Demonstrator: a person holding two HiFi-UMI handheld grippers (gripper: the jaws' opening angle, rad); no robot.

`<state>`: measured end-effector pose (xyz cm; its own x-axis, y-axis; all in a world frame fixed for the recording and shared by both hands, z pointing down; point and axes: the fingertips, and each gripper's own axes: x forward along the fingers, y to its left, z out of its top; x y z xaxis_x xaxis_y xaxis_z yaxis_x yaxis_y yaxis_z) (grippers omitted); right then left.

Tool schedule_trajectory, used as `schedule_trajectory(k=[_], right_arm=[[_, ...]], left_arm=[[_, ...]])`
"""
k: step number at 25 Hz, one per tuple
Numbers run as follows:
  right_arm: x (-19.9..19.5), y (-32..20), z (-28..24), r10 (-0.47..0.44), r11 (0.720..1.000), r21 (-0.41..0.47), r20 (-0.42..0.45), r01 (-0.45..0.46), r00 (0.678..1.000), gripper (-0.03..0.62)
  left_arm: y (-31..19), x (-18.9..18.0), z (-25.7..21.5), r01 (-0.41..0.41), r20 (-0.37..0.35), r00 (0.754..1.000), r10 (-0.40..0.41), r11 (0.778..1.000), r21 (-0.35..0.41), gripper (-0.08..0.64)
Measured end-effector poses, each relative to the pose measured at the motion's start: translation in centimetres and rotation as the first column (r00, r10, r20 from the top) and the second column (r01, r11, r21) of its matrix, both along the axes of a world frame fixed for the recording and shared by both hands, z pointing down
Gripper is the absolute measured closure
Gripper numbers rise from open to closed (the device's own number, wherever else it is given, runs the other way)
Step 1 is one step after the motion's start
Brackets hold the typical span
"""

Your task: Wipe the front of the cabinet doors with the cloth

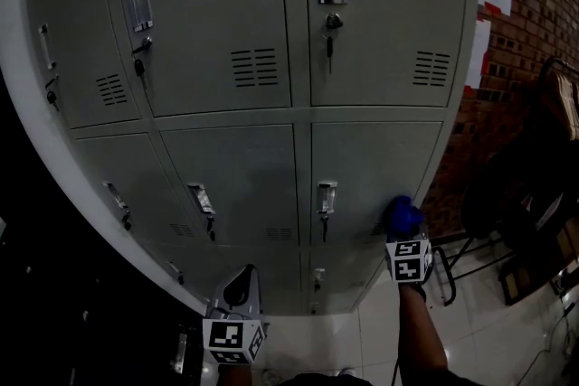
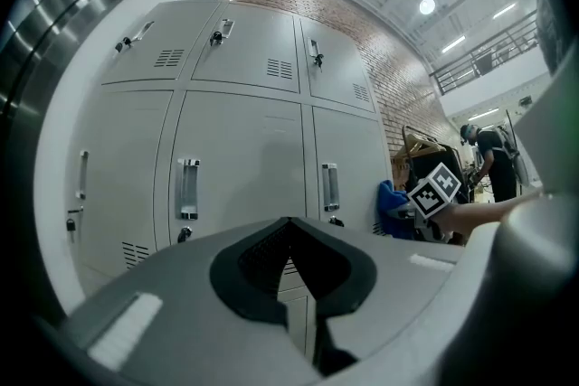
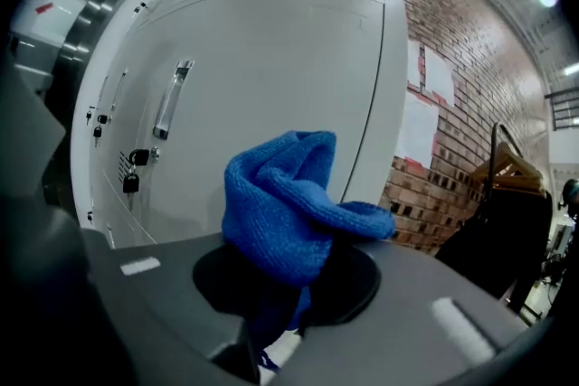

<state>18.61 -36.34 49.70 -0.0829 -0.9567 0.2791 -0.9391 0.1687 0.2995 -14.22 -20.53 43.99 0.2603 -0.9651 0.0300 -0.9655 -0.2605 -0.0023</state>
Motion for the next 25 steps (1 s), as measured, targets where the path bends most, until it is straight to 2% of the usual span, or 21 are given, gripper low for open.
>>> schedule_trajectory(k=[2,11,17,25], right_arm=[[-1.0,0.2,-0.1,-0.007,1.0,0.005,0.023,0.007,1.0,0.511],[-7.7,0.4,-0.5,-0.145,0.989,0.009,0.054,0.144,0.988,0.511],[-12.6,0.8,-1.2,-0.252,0.968,0.014,0.042,0.252,0.967,0.511],[-17.3,1.3,-1.6,-0.373,0.927,0.001,0.086,0.374,0.924,0.511]], left_arm=[[0.0,0.2,0.1,-0.002,-0.002,1.0,0.002,1.0,-0.006,0.541],[0.2,-0.3,-0.2,0.008,0.001,1.0,-0.008,1.0,0.007,0.543],[0.5,-1.4,0.0,0.033,-0.007,0.999,-0.033,0.999,0.003,0.541],[1.0,-1.9,0.2,0.04,-0.017,0.999,-0.04,0.999,0.008,0.541]])
